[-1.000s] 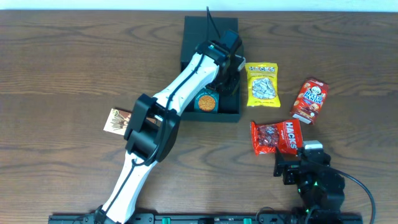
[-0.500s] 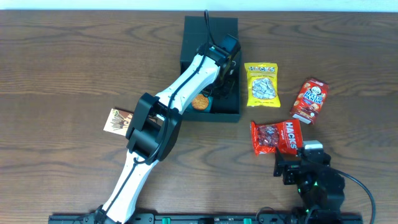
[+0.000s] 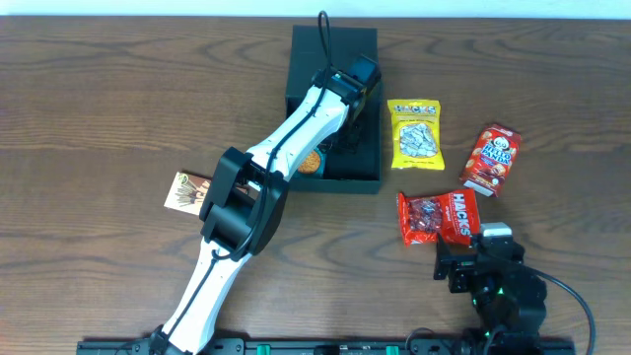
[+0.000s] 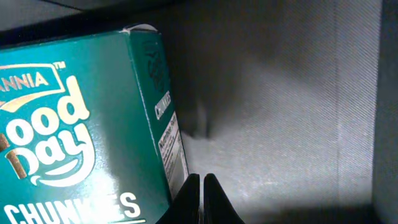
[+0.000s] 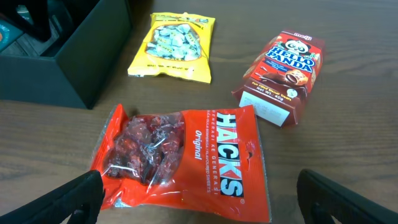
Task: Pack container
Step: 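Lower the Chunkies box upright into the box's left side and release, then withdraw the left gripper and move it over the brown Pocky box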
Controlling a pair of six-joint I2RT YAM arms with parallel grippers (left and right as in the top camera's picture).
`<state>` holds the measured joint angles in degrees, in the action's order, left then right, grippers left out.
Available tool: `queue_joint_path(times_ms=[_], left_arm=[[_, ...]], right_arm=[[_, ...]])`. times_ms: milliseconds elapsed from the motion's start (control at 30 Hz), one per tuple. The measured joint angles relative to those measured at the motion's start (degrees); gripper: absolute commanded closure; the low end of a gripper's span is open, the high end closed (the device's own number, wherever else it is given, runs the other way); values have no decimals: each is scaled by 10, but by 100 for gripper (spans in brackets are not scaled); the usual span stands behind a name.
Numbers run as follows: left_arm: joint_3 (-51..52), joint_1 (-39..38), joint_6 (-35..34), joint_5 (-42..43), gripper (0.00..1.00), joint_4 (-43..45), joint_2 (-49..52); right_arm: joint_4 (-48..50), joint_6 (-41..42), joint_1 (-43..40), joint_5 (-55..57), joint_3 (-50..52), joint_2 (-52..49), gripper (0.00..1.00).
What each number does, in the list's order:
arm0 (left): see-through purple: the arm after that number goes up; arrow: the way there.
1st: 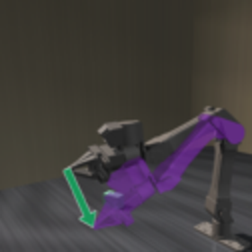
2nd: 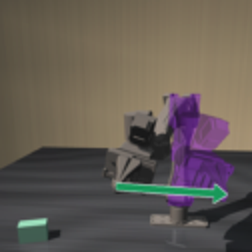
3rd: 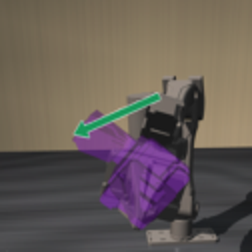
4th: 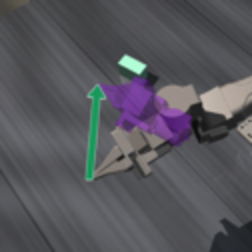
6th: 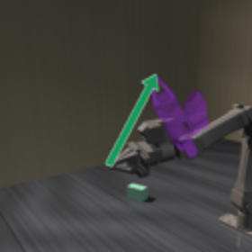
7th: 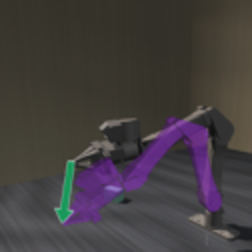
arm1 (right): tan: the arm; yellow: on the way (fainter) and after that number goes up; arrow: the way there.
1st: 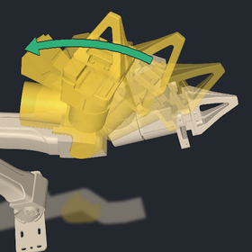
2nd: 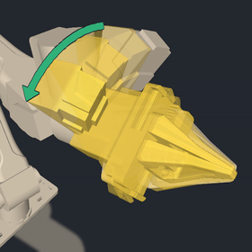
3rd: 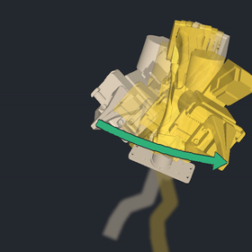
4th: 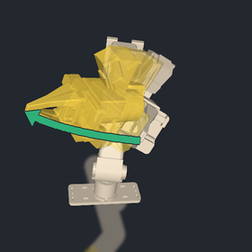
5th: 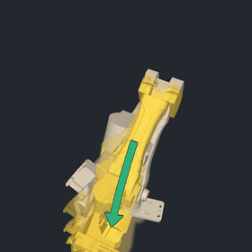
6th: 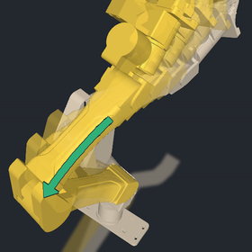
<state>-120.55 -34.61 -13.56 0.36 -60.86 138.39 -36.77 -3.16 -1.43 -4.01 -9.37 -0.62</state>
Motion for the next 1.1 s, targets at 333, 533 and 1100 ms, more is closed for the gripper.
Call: queue_joint_path(times_ms=[333, 533, 1100], left_arm=[[0, 12, -25, -12, 94, 17, 0], [-10, 13, -29, -10, 94, 11, -1], [-99, 142, -245, -233, 94, -292, -294]], right_arm=[[0, 0, 0, 0, 0, 0, 1], [0, 0, 0, 0, 0, 0, 1], [0, 0, 0, 0, 0, 0, 1]])
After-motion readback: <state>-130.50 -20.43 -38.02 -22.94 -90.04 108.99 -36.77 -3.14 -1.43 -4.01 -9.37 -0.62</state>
